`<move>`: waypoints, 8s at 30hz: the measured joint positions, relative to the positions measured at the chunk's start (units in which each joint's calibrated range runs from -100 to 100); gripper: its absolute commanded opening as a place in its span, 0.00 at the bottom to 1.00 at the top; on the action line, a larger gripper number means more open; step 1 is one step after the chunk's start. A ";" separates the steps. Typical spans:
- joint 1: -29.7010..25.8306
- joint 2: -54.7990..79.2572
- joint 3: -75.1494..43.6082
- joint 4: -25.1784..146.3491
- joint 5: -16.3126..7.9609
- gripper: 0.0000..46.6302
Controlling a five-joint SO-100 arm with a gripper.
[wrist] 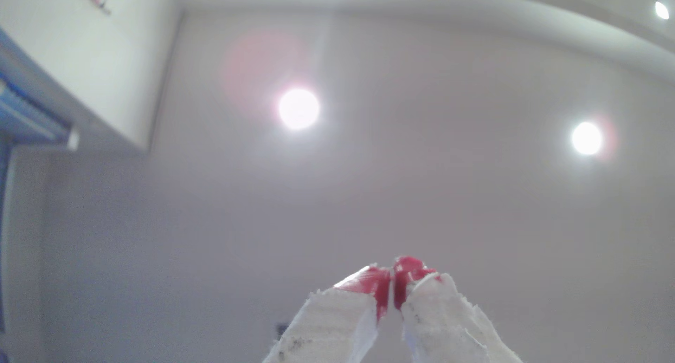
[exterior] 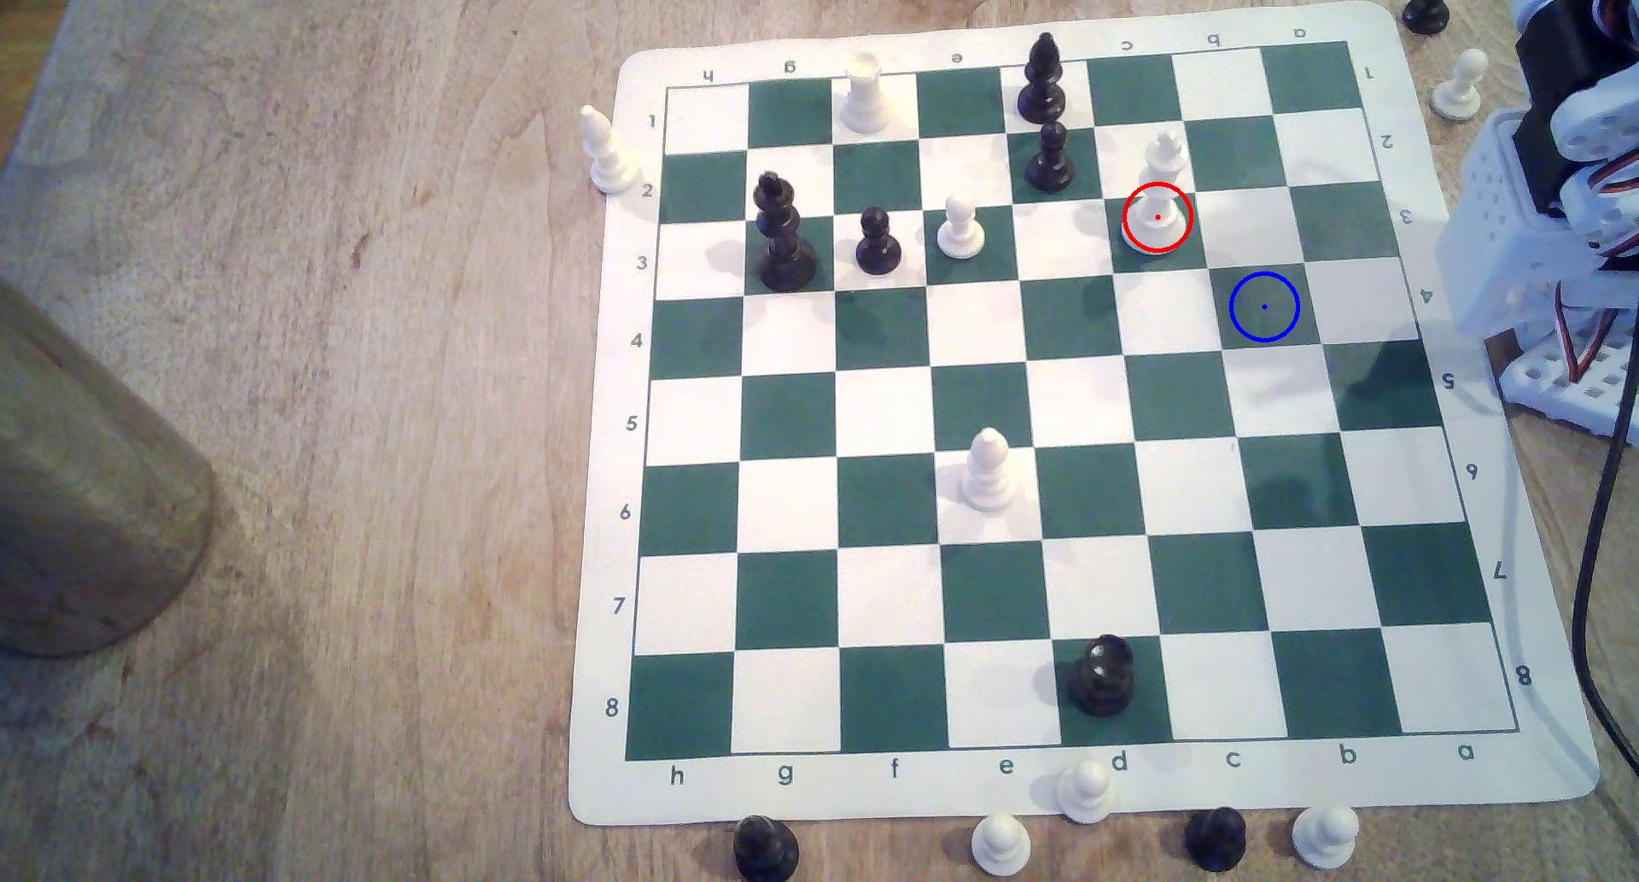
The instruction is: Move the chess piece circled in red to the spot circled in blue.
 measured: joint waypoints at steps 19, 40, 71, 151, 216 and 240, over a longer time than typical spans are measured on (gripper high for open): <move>10.47 0.17 -36.15 98.73 -0.05 0.00; 20.28 3.02 -54.86 184.30 -3.71 0.01; 13.20 42.73 -52.60 176.49 -15.29 0.28; 13.50 48.01 -42.84 168.76 -13.87 0.00; 7.15 41.06 -31.27 172.19 -12.01 0.35; 12.76 23.46 -53.86 176.25 -12.16 0.00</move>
